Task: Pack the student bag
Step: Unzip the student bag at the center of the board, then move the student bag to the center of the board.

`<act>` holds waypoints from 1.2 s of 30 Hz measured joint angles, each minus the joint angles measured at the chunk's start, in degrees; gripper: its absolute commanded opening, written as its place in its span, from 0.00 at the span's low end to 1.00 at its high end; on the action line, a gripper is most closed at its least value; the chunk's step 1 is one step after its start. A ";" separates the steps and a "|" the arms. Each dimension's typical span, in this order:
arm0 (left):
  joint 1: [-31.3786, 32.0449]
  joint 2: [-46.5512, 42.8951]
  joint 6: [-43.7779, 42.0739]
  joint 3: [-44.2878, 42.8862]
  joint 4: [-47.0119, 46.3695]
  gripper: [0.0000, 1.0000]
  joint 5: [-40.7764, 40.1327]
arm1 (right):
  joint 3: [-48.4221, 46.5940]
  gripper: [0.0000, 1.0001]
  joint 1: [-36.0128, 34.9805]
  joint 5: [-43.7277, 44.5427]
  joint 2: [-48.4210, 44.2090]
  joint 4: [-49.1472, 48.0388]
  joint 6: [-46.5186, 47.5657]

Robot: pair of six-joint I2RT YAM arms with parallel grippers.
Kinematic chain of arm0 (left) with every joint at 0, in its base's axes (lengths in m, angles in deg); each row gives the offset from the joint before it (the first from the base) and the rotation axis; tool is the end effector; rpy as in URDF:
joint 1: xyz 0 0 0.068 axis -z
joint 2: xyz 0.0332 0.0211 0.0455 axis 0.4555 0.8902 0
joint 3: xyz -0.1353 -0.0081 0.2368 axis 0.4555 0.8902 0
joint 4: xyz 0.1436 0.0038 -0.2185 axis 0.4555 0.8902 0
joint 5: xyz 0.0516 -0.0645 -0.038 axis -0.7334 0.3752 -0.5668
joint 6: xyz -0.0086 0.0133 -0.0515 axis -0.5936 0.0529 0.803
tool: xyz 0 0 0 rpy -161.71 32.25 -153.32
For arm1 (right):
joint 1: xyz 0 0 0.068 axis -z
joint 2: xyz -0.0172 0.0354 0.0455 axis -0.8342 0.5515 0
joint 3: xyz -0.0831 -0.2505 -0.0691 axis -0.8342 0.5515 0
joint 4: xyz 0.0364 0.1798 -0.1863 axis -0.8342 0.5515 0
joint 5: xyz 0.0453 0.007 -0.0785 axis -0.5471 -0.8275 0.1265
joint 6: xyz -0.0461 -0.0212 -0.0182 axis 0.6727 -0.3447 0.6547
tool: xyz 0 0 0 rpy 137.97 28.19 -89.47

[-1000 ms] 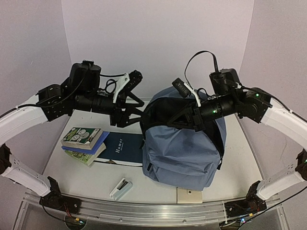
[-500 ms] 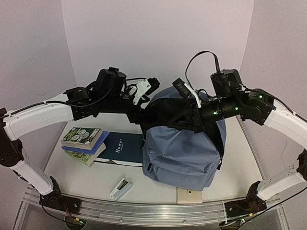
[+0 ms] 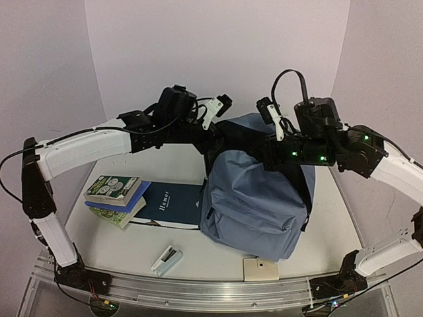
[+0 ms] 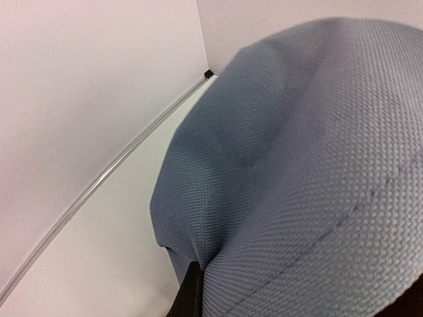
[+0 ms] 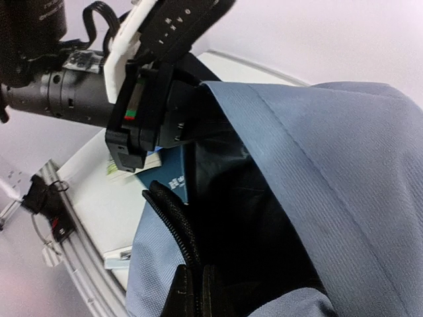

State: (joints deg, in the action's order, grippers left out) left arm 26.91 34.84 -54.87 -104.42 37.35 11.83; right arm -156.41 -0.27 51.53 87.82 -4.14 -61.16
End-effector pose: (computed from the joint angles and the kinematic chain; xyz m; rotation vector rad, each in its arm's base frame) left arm 0.2407 -0.3304 0.3733 1.0600 1.7046 -0.4733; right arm 0.1529 0.2304 0.4103 -0.7456 1.9357 0.7193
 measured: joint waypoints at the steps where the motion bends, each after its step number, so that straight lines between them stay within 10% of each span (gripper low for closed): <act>1: -0.88 1.67 1.22 -1.79 0.00 0.00 0.07 | -0.11 0.00 0.47 2.50 0.35 0.01 -0.07; 21: -11.77 26.73 9.65 -36.70 -2.69 0.00 1.51 | -26.52 0.00 13.04 15.18 20.76 1.14 12.69; 36: -11.99 27.65 15.26 -32.37 -2.73 0.00 -1.16 | 7.91 0.00 -10.34 33.09 13.65 -11.12 -11.48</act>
State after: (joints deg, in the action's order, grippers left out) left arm 14.92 62.49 -39.61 -136.79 34.62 10.68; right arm -148.49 -10.61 84.62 101.47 -15.25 -72.64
